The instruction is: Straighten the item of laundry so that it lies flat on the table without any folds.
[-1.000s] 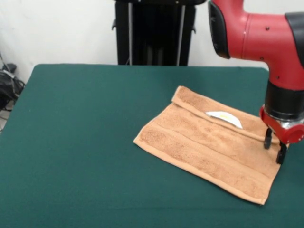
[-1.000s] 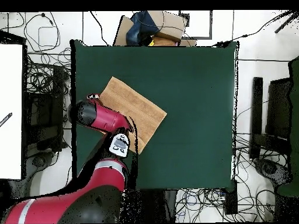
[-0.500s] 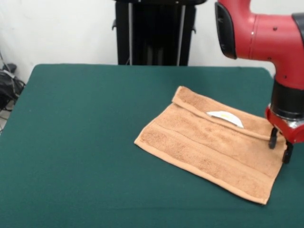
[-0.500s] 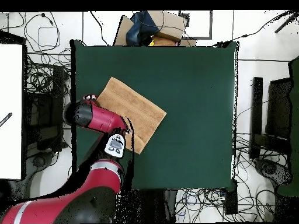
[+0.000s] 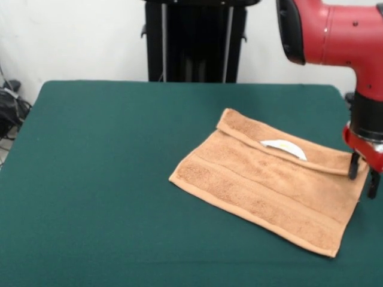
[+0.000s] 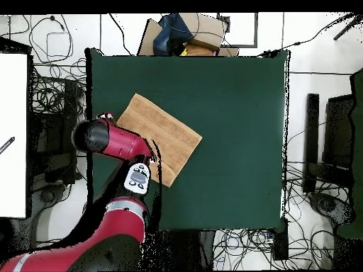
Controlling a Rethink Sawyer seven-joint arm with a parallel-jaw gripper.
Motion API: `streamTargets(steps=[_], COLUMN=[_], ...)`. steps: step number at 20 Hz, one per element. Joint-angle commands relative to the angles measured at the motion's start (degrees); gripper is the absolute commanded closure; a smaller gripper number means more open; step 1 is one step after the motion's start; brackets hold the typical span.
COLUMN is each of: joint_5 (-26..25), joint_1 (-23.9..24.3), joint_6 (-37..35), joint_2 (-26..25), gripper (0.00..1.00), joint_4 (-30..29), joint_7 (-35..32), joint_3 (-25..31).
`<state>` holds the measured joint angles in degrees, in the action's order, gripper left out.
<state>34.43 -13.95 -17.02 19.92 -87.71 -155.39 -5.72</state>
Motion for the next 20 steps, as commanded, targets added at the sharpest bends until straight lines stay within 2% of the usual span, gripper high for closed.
streamTargets(steps=[1,13,17,20], joint_5=[0.3,-0.2,-0.8,-0.9], joint_1=[0.8,-0.5,-1.3,-2.3], joint_6=[-6.4,-2.0,-3.4,-1.7], joint_2=[3.7,-0.9,-2.4,-3.0], gripper=[0.00,0.00,0.00,0.00], joint_4=[-4.6,-3.3,-2.0,-2.5], joint_7=[-8.3,-8.2,-7.8,-8.2], joint_3=[1.4,2.0,0.8,0.6])
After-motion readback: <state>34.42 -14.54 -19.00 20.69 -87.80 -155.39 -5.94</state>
